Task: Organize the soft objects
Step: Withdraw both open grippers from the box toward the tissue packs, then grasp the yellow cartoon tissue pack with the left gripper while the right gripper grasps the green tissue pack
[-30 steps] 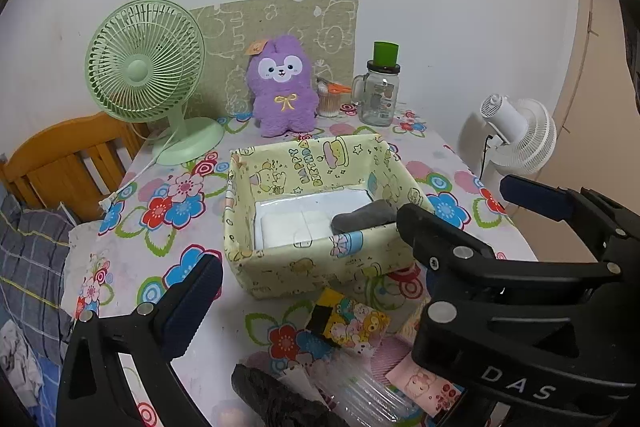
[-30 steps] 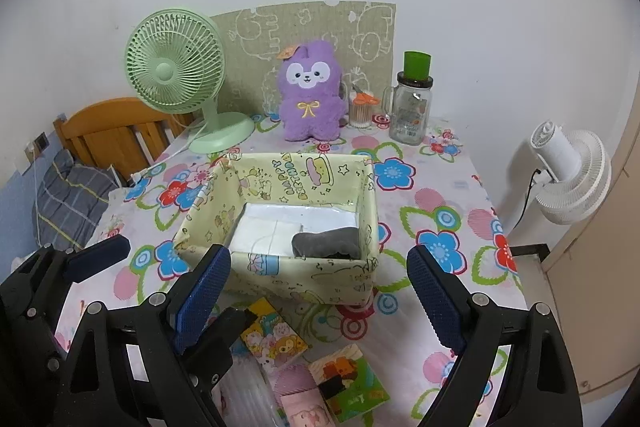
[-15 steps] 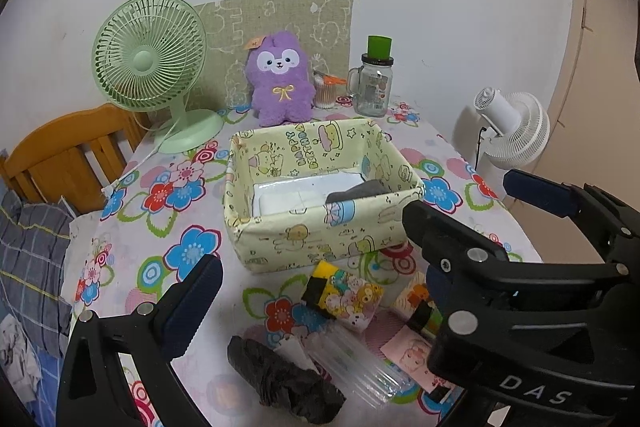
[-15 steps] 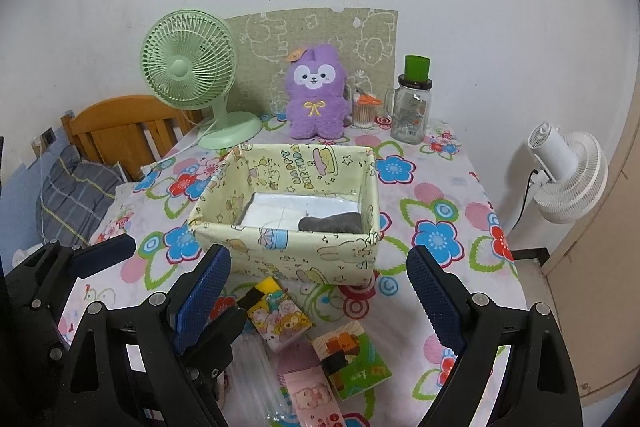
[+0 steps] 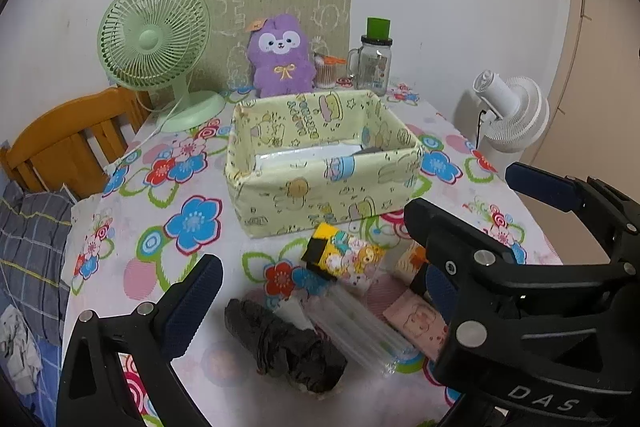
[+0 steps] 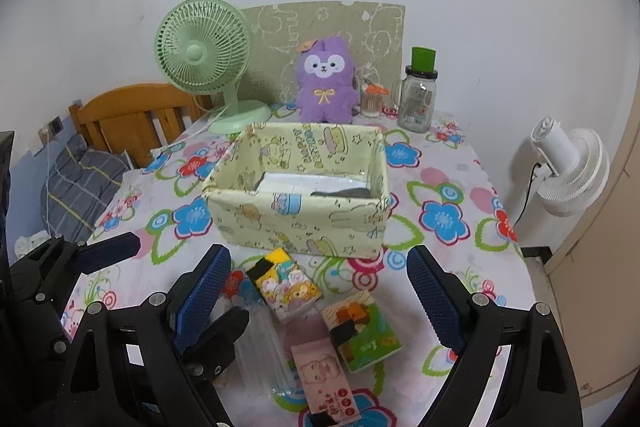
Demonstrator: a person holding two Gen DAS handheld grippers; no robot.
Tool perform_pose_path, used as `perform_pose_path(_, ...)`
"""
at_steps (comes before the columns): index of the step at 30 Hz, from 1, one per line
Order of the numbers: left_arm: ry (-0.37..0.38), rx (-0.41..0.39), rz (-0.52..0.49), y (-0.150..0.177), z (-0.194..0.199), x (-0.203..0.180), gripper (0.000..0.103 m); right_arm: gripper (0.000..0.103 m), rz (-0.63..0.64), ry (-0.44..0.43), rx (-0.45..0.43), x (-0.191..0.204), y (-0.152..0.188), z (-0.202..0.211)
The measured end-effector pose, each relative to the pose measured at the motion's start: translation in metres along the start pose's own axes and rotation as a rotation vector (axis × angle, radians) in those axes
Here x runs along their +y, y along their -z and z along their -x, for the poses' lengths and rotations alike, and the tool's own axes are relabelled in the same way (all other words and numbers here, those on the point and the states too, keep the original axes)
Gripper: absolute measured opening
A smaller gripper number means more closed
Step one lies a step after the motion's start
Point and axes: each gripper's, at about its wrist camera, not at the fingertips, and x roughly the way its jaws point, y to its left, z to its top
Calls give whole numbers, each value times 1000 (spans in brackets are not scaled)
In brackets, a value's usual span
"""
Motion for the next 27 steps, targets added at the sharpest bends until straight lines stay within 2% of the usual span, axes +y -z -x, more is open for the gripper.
perform_pose_path(12,28,41,-7,22,-20,-6,102,92,3,18,39,-1,24,-12)
perform_pose_path(27,56,92,-66,35,-51,-16,102,92,-10,55,113,-16,46,-34)
